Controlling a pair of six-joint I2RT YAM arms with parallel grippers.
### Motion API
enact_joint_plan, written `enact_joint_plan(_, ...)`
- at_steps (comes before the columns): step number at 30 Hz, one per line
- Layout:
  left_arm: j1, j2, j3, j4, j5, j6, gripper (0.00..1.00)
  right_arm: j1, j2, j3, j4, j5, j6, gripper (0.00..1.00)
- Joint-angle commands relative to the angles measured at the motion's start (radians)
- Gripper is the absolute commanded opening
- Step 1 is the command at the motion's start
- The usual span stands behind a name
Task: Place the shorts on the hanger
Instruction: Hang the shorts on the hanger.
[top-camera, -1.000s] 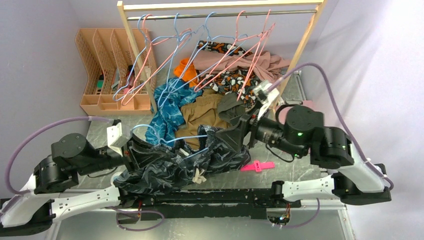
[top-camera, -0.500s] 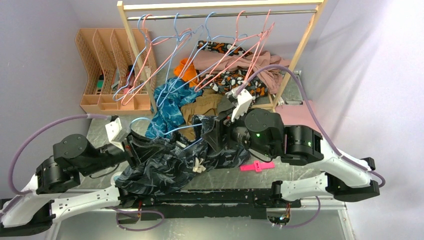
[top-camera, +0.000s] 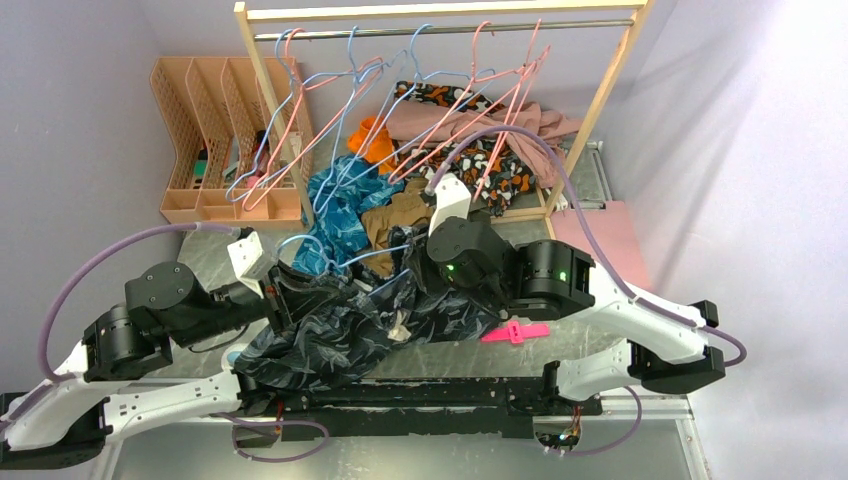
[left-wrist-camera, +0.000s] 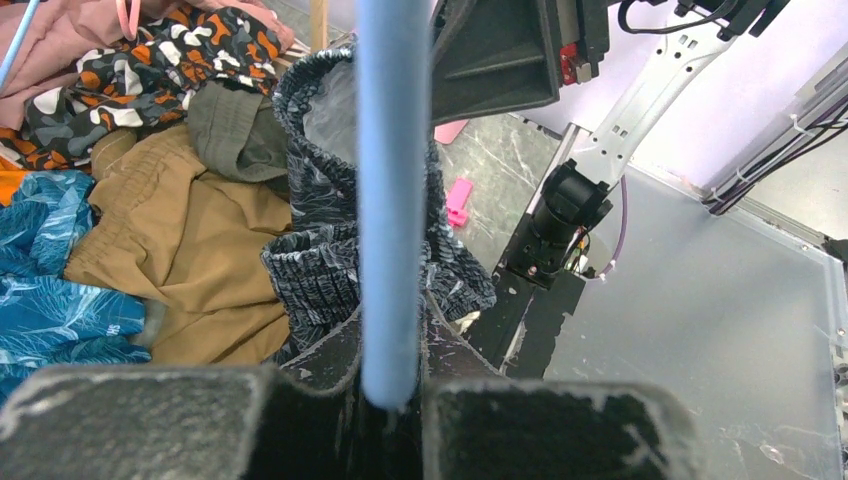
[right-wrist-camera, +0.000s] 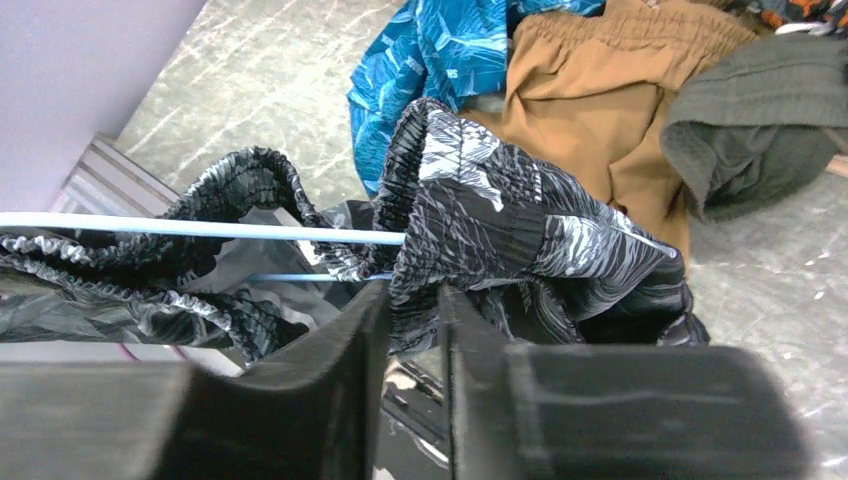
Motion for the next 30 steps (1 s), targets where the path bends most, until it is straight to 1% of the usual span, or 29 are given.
enact_joint_plan(1, 0.005, -0.006, 0.025, 0.074, 0.009, -0.013, 0.07, 0.000, -0.002, 0.042, -0.026, 0.029, 0.002, 0.17)
enact_joint_plan(4, 0.005, -0.008, 0.025, 0.071, 0.011, -0.016, 0.07, 0.000, -0.017, 0.040, 0.012, -0.013, -0.026, 0.00)
enact_joint_plan(7, 0.005, -0.009, 0.019, 0.074, 0.018, -0.018, 0.07, 0.000, -0.060, 0.020, 0.118, -0.130, -0.086, 0.00)
enact_joint_plan(10, 0.005, 0.001, 0.010, 0.091, 0.026, -0.013, 0.07, 0.001, -0.094, 0.021, 0.224, -0.280, -0.121, 0.00)
enact_joint_plan(13, 0.005, 0.022, 0.009, 0.115, 0.039, -0.001, 0.07, 0.001, -0.083, 0.061, 0.287, -0.429, -0.130, 0.00)
enact_joint_plan(16, 0.005, 0.048, 0.018, 0.147, 0.054, 0.017, 0.07, 0.001, -0.059, 0.084, 0.354, -0.533, -0.137, 0.00)
enact_joint_plan(19, 0.004, 0.065, 0.023, 0.184, 0.076, 0.027, 0.07, 0.001, -0.042, 0.072, 0.377, -0.564, -0.152, 0.00)
enact_joint_plan(23, 0.005, 0.052, -0.012, 0.236, 0.110, 0.029, 0.07, 0.001, -0.054, -0.006, 0.426, -0.591, -0.153, 0.00)
enact_joint_plan(26, 0.005, 0.034, -0.040, 0.261, 0.138, 0.023, 0.07, 0.001, -0.074, -0.060, 0.444, -0.573, -0.146, 0.00)
enact_joint_plan(30, 0.005, 0.009, -0.064, 0.283, 0.169, 0.010, 0.07, 0.001, -0.080, -0.089, 0.409, -0.530, -0.161, 0.00)
